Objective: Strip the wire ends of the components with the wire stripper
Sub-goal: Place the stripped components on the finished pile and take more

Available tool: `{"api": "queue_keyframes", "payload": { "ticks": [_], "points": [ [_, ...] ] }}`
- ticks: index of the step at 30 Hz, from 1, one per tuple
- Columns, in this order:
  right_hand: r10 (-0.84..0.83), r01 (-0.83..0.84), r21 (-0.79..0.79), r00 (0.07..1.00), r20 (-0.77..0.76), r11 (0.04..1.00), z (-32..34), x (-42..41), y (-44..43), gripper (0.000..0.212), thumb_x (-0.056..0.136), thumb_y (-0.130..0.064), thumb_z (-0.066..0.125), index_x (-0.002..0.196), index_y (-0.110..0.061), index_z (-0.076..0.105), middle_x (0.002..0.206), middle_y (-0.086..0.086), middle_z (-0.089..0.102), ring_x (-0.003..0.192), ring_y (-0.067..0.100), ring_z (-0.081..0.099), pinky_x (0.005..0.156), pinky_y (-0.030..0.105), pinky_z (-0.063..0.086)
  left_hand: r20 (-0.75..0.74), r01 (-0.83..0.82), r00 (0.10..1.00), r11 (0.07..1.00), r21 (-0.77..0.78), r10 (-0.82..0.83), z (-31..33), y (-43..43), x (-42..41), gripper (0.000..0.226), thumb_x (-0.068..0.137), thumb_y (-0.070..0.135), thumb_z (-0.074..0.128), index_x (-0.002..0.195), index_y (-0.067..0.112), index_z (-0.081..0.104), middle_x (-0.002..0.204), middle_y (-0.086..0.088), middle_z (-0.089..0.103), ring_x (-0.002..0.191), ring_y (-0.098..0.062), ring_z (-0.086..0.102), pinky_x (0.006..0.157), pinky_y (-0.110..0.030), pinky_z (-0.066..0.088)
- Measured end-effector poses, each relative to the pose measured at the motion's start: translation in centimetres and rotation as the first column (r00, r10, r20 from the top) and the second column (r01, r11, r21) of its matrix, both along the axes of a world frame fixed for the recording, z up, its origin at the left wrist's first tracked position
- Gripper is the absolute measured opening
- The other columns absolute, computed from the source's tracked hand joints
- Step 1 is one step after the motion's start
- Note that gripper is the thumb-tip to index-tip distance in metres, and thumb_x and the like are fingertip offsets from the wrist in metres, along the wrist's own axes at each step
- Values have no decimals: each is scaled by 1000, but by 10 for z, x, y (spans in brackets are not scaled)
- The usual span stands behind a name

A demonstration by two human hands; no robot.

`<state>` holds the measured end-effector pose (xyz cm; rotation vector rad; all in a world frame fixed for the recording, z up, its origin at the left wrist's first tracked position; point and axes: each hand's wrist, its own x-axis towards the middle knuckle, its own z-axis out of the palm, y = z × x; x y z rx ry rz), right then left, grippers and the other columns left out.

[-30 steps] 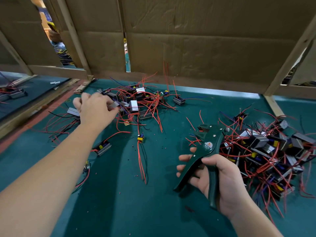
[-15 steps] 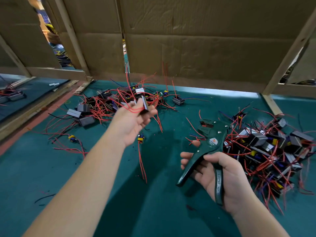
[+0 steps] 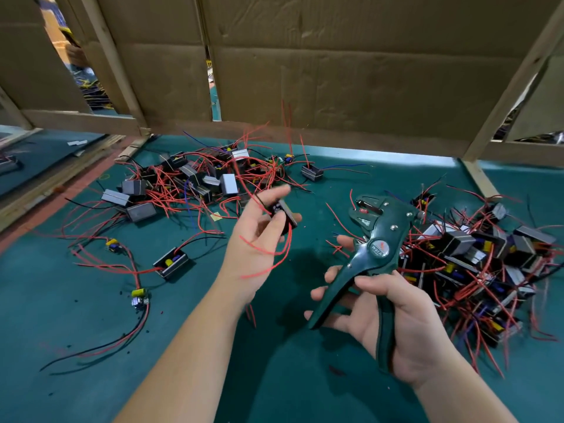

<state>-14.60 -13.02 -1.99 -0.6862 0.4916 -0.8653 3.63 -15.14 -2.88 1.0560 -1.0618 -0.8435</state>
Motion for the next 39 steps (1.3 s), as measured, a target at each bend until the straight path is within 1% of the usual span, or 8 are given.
{"api": "queue_keyframes", "payload": {
  "ticks": [3, 11, 15, 17, 23, 27, 33, 39],
  "points": [
    [-18, 18, -34, 1000, 9, 999, 1, 2, 2, 62, 64, -8, 58, 127, -9, 58, 86, 22, 60, 76, 41, 63, 74, 64, 51, -3, 114, 993, 990, 86, -114, 3, 5, 1, 22, 95, 26, 45, 96, 19, 66, 89, 0, 73, 86, -14, 69, 80, -25, 52],
    [-60, 61, -30, 998, 17, 998, 1, 3, -1, 63, 61, -7, 60, 125, -7, 57, 84, 23, 61, 74, 41, 64, 72, 61, 52, 527, 153, 821, 974, 169, -221, 7, 15, 5, 21, 88, 43, 50, 86, 34, 69, 95, 10, 68, 94, 2, 61, 85, -12, 41],
    [-75, 76, -8, 996, 53, 997, 1, 3, -3, 69, 55, -10, 66, 123, -9, 58, 84, 23, 61, 75, 40, 64, 73, 61, 53, 435, 226, 846, 946, 234, -309, 10, 18, 4, 25, 96, 14, 54, 100, 36, 65, 104, 18, 70, 104, 1, 62, 95, -21, 43],
    [-77, 77, -1, 996, 52, 997, 0, 2, -5, 70, 55, -11, 66, 124, -11, 57, 84, 22, 62, 76, 40, 65, 73, 60, 54, 414, 282, 833, 926, 252, -367, 12, 21, 6, 40, 78, 3, 55, 103, 34, 65, 112, 14, 68, 112, -5, 60, 102, -31, 42],
    [-88, 88, 3, 994, 57, 996, -2, 1, -6, 68, 55, -13, 66, 123, -12, 57, 85, 21, 62, 78, 40, 65, 73, 59, 54, 232, 536, 762, 791, 296, -604, 22, 34, 21, 50, 62, 39, 55, 109, 22, 58, 142, 15, 47, 135, -4, 37, 107, -33, 32],
    [-74, 72, 26, 995, 64, 997, -2, 1, -6, 68, 54, -15, 67, 122, -12, 60, 85, 21, 62, 76, 40, 65, 73, 59, 54, 361, 547, 684, 773, 321, -634, 26, 36, 40, 61, 54, 43, 72, 110, 30, 53, 152, 19, 29, 143, 0, 19, 114, -30, 15],
    [-25, 22, 65, 998, 56, 998, -5, 9, 0, 80, 45, -13, 80, 122, -10, 58, 85, 24, 61, 75, 41, 64, 71, 61, 53, 448, 397, 728, 851, 342, -520, 21, 28, 36, 18, 63, 31, 85, 70, 29, 68, 102, 12, 73, 117, 3, 56, 97, -20, 37],
    [15, -15, 69, 1000, -9, 998, -10, 15, 5, 68, 61, -11, 59, 128, -10, 53, 87, 25, 62, 76, 40, 65, 71, 57, 55, 407, 419, 751, 851, 316, -521, 20, 29, 31, 25, 60, 33, 86, 78, 26, 71, 77, 1, 75, 83, -14, 71, 80, -19, 51]
  ]
}}
